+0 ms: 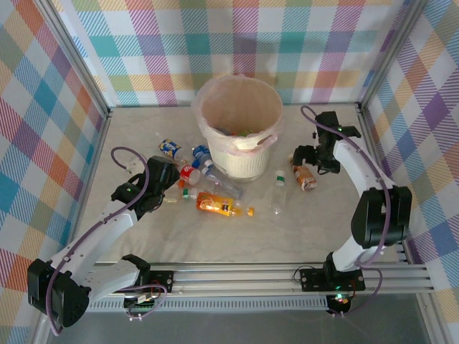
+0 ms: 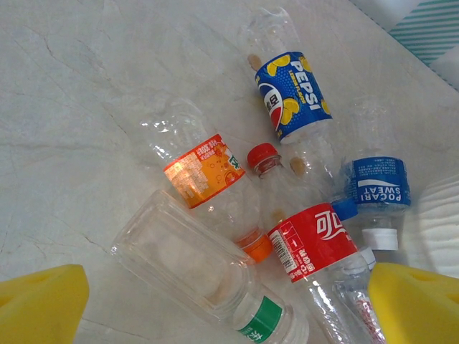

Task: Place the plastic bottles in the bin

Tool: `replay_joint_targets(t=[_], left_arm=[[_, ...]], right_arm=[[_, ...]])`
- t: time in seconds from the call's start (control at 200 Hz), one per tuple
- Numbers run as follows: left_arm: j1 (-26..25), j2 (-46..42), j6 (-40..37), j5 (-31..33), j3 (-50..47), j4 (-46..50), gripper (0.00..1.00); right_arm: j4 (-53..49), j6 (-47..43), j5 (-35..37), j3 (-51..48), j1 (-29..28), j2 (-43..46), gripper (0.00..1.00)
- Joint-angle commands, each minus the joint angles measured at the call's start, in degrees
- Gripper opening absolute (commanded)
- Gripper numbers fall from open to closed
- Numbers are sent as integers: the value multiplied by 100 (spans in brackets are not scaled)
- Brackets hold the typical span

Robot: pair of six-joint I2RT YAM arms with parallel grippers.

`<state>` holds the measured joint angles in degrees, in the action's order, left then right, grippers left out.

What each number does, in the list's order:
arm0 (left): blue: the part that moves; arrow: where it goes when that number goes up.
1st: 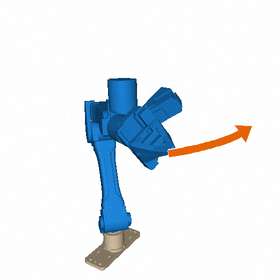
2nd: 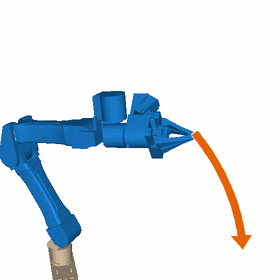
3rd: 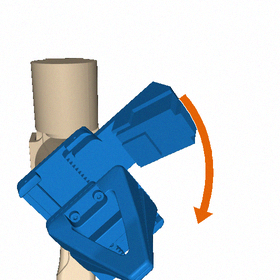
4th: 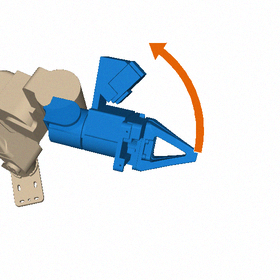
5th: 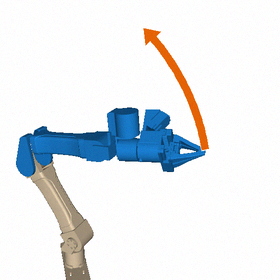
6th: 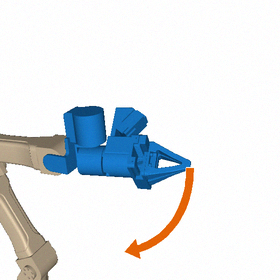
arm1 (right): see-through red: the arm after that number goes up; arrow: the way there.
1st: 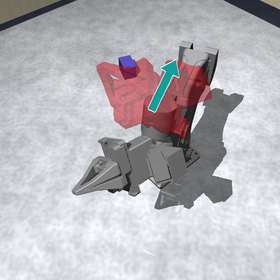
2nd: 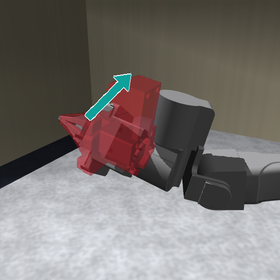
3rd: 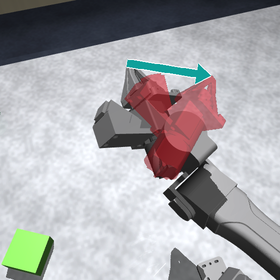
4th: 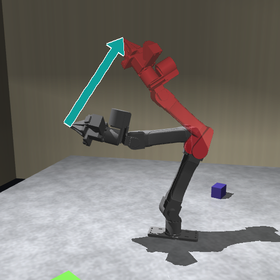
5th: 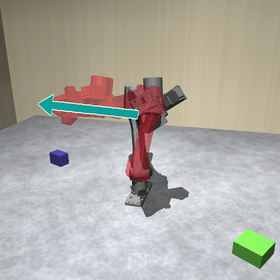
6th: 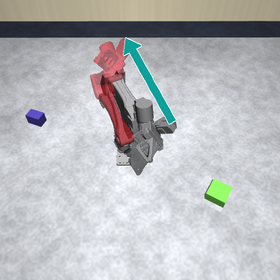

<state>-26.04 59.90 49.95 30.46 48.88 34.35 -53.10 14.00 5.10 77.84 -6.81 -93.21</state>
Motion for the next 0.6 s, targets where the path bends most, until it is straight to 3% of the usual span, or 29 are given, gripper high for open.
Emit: replay_joint_targets(t=[0.0, 0.595], left_arm=[[100, 18, 58, -32, -99, 20, 100], [161, 75, 47, -131, -96, 2, 100]], right_arm=[[11, -278, 150, 156, 45, -311, 100], [7, -662, 111, 863, 66, -1838, 91]])
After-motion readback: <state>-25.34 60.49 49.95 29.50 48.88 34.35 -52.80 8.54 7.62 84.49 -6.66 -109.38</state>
